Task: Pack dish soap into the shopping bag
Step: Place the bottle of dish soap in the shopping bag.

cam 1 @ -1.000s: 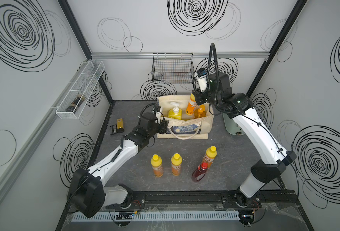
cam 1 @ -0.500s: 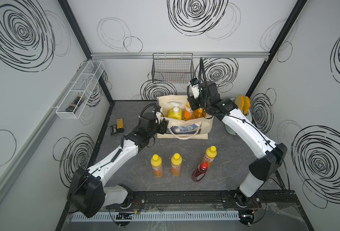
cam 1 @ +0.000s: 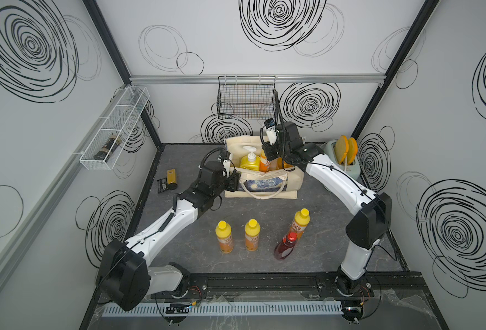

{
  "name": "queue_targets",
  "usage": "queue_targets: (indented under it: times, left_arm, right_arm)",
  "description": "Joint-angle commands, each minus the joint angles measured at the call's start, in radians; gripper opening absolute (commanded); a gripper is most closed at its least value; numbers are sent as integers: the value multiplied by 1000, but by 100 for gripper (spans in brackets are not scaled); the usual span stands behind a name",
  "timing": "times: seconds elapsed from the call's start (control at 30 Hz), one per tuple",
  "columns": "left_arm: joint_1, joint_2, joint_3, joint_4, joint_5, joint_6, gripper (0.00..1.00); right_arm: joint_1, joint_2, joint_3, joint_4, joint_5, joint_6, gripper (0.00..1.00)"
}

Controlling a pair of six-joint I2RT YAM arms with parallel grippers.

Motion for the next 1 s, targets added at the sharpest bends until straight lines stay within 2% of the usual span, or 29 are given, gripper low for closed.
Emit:
queue_targets:
  times: [0.0, 0.23, 0.33, 0.57, 0.77, 0.97]
  left_arm:
    - [-12, -2, 18, 0, -2, 9, 66]
    - [-16, -4, 20, -2, -5, 9, 66]
    - [-18, -4, 21, -4, -8, 9, 66]
    - [-21, -5, 21, -5, -11, 11, 66]
    - [-20, -10, 20, -4, -13, 11, 66]
    - [-20, -11, 20, -7, -15, 11, 66]
  right_arm:
    - [-4, -14, 0, 147, -14, 1, 0]
    - [-4, -6, -50, 172, -19, 8, 0]
    - [-4, -2, -69, 181, -26, 8, 5]
    - [-4, 8, -84, 175, -40, 11, 21]
    - [-3, -3, -88, 177, -47, 15, 42]
    - [2, -37, -94, 177, -59, 19, 53]
